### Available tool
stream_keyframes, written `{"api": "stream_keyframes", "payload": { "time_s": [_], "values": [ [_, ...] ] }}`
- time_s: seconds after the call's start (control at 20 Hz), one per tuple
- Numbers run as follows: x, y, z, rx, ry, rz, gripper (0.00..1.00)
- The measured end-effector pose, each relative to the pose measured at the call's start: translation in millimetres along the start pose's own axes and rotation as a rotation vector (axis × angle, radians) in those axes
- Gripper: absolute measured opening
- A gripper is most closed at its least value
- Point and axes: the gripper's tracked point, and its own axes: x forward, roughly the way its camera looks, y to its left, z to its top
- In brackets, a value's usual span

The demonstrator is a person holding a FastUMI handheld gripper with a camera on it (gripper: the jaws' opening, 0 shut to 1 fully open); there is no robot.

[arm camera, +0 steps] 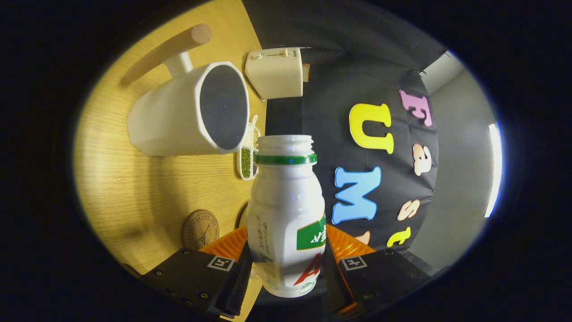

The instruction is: Take the bottle from table, then pour the juice into the cup, finally place the bottle on the coaster

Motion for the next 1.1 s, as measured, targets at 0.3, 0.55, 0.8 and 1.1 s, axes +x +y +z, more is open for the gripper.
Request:
{"api": "stream_keyframes", "payload": {
  "time_s": [0.3,0.55,0.8,1.1],
  "values": [
    [0,-6,2,-0.032,0.001,-0.012,0.71],
    [0,-13,1,-0.087,0.012,-0.035,0.71],
    [2,-18,2,-0.120,0.017,-0.050,0.71],
    [0,-24,5,-0.152,0.013,-0.069,0.71]
  ]
}}
